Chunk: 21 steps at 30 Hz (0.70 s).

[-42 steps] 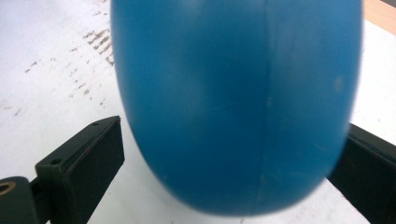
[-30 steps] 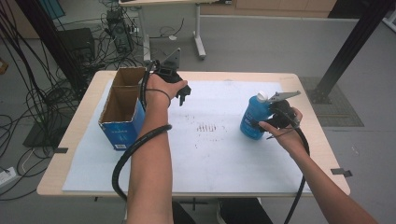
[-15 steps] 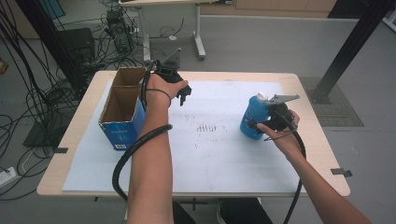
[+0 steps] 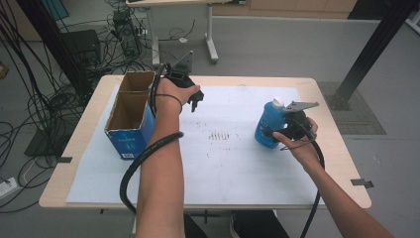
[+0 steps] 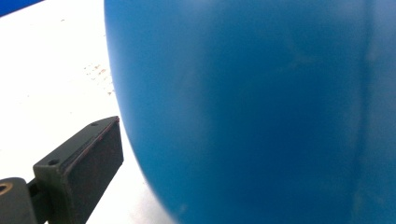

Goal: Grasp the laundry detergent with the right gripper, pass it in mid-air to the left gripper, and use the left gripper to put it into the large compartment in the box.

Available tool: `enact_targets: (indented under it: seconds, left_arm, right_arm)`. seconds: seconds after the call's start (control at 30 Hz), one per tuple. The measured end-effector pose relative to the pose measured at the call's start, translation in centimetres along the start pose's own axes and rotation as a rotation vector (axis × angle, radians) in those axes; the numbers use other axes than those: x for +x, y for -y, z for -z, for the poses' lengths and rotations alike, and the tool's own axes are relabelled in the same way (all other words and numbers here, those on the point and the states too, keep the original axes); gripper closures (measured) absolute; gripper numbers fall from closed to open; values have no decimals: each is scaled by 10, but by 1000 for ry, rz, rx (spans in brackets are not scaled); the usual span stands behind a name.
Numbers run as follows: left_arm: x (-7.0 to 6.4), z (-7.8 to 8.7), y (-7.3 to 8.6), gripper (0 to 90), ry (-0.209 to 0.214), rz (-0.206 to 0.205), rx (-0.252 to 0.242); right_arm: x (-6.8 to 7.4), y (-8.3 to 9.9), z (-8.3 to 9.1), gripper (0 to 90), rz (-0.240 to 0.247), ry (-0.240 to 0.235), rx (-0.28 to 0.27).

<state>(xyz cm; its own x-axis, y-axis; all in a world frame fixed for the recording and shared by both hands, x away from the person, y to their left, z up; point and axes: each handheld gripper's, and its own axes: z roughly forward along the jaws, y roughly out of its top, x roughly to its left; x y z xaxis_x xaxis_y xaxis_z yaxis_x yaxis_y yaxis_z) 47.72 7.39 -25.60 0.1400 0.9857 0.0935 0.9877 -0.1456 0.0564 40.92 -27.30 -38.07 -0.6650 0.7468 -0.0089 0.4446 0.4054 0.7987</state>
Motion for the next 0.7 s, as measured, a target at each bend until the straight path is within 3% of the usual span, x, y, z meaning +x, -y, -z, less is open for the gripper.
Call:
enact_targets:
  seconds: [0.7]
  left_arm:
    - [-2,1,-2,63,-1,-1,0]
  right_arm:
    - [0,2,0,24,6,3,-14]
